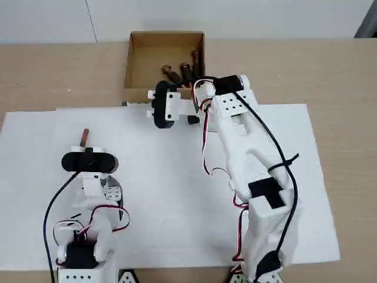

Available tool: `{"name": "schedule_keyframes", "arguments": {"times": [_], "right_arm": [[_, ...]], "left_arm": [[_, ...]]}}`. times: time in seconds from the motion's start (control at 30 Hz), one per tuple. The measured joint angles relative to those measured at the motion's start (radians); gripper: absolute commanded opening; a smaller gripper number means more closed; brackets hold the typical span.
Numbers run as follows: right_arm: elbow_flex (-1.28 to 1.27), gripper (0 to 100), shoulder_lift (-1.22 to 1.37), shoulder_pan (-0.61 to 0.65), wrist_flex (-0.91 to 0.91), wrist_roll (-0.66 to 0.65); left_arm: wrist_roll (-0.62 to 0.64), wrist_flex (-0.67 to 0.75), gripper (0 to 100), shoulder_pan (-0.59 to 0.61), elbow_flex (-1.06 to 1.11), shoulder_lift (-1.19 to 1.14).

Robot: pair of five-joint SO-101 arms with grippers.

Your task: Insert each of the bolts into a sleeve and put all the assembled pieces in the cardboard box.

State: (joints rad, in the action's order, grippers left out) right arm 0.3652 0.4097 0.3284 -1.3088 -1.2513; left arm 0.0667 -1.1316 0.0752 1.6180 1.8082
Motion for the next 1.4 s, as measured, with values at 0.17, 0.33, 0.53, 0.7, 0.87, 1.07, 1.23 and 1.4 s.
{"name": "schedule_keyframes", "arguments": {"times": [0.17, 0.33, 0.53, 0.7, 0.87, 1.07, 1.23, 1.4], "right_arm": [[0.0, 16.9, 0.048, -0.002, 0.074, -0.017], [0.0, 16.9, 0.107, 0.0, 0.137, -0.069], [0.0, 16.9, 0.126, 0.015, 0.157, -0.092], [0.011, 16.9, 0.172, 0.029, 0.178, -0.094], [0.044, 16.5, 0.227, 0.029, 0.193, -0.094], [0.066, 11.0, 0.264, 0.029, 0.195, -0.094], [0.083, 2.6, 0.287, 0.029, 0.195, -0.095], [0.094, 0.8, 0.299, 0.032, 0.195, -0.097]], "left_arm": [[0.0, 0.0, 1, 0.0, 0.0, 0.0], [0.0, 0.0, 1, 0.0, 0.0, 0.0], [0.0, 0.0, 1, 0.0, 0.0, 0.0], [0.003, 0.0, 1, 0.0, 0.0, 0.0], [0.031, 0.0, 1, 0.0, 0.0, 0.0], [0.031, 0.0, 1, 0.0, 0.0, 0.0], [0.031, 0.0, 1, 0.0, 0.0, 0.0], [0.031, 0.0, 1, 0.0, 0.0, 0.0]]}}
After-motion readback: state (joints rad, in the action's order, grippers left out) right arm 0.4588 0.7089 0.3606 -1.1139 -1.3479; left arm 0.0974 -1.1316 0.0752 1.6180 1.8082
